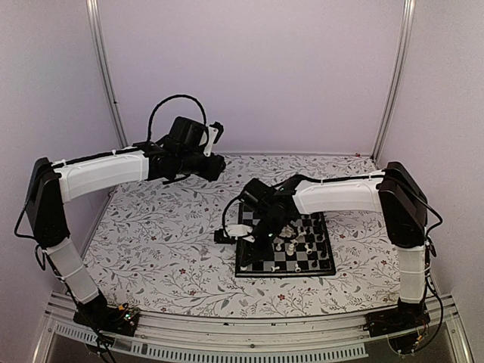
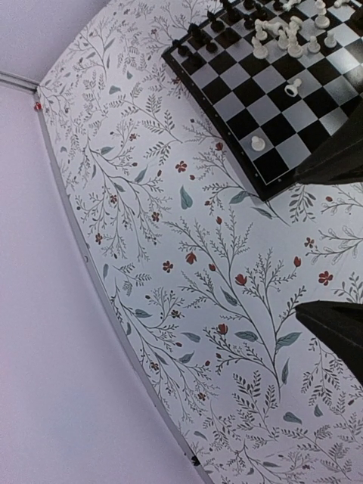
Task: Set up the chess pieces on the board
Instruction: Place the chess piece on the chessboard.
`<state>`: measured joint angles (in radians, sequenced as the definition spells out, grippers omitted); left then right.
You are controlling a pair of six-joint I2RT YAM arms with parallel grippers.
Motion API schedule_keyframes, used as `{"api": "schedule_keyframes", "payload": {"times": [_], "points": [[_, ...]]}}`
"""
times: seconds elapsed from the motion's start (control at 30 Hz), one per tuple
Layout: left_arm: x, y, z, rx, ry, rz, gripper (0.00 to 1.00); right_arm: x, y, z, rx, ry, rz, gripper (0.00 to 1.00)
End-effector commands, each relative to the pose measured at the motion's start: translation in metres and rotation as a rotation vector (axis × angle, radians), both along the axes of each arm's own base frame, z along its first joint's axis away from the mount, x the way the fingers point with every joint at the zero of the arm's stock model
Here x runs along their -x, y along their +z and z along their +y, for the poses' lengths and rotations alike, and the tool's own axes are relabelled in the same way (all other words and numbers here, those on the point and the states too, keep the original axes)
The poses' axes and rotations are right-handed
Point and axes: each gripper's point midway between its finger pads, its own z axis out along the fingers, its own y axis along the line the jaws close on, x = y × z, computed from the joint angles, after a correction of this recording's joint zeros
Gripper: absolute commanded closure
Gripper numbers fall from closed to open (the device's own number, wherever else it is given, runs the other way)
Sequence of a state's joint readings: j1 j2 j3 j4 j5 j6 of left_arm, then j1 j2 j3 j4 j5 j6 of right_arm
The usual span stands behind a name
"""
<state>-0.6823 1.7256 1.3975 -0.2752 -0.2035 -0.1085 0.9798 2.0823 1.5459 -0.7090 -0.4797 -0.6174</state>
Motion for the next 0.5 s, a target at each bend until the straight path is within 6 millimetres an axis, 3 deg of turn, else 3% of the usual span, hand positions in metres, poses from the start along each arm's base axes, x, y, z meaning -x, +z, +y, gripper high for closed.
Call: {"api": "schedule_keyframes", "payload": {"times": [0.0, 0.33, 0.47], "points": [[-0.0003, 0.0159, 0.0076, 0.010, 0.008, -0.023, 0.46, -0.0004, 0.0000, 0.0057, 0.000, -0.002, -0.017, 0.98], [-0.0001, 0.0145, 0.0068, 0.011, 0.005, -0.019, 0.46, -0.0060, 0.0011, 0.0004, 0.014, -0.021, -0.064, 0.98], [-0.0002, 0.0121, 0.0058, 0.010, 0.002, -0.012, 0.46, -0.0055, 0.0016, -0.0007, 0.016, -0.024, -0.065, 0.92]]}}
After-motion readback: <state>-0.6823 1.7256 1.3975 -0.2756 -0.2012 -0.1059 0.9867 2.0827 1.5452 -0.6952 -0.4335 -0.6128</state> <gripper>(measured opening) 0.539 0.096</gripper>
